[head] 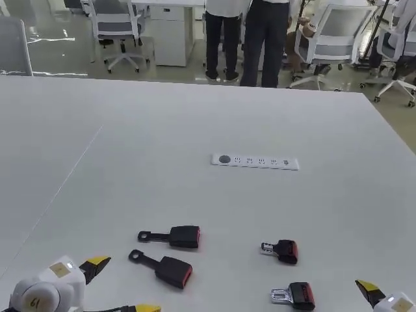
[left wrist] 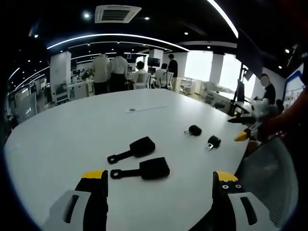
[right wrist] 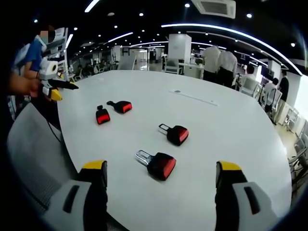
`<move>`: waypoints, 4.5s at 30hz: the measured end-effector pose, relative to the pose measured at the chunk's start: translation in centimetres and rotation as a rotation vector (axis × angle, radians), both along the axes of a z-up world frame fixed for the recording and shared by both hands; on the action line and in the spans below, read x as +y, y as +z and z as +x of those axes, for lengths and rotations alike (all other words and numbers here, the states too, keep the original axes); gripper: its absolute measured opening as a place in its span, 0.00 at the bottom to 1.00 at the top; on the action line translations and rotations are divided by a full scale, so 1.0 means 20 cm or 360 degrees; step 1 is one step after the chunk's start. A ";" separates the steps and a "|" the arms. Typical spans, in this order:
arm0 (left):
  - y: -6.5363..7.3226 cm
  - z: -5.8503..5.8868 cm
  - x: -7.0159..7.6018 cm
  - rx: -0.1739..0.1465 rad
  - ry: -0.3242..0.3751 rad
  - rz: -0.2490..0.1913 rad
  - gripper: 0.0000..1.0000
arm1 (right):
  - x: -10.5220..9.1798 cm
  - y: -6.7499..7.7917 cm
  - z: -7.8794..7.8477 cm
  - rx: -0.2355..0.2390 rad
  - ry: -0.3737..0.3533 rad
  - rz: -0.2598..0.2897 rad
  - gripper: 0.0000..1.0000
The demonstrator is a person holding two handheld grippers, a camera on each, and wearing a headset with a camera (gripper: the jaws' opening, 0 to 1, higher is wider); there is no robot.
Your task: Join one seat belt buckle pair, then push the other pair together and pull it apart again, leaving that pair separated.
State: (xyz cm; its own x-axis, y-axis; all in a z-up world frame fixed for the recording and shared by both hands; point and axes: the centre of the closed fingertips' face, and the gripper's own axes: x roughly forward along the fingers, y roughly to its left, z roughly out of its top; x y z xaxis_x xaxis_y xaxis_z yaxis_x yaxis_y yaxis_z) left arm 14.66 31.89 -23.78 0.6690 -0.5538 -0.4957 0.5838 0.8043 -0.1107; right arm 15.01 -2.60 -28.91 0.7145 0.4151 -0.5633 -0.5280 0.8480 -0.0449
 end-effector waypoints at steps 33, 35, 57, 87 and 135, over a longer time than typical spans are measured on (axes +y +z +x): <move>-0.06 0.00 -0.05 0.0007 -0.0110 0.0048 0.89 | 0.03 -0.01 0.02 0.0039 0.0135 -0.0081 0.94; -0.06 0.00 -0.05 0.0007 -0.0129 0.0067 0.89 | 0.04 -0.02 0.01 0.0069 0.0182 -0.0101 0.93; -0.09 0.06 -0.10 0.0023 -0.0249 0.0165 0.82 | 0.12 -0.05 0.05 0.0133 0.0394 -0.0109 0.91; -0.21 0.24 -0.12 0.0074 -0.0414 0.0277 0.69 | 0.15 -0.13 0.14 0.0281 0.0691 -0.0178 0.87; -0.67 0.41 -0.21 0.0145 -0.1387 0.0819 0.49 | 0.13 -0.39 0.19 0.0583 0.1220 -0.0360 0.62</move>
State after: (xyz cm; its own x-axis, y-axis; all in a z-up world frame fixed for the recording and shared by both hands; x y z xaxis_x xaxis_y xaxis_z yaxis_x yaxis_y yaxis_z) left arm 22.78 27.61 -37.15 0.0819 -0.5357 -0.8404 0.9963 0.0652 0.0556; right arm 18.82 -0.01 -36.68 0.0428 0.5572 -0.8293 -0.9626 0.2453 0.1151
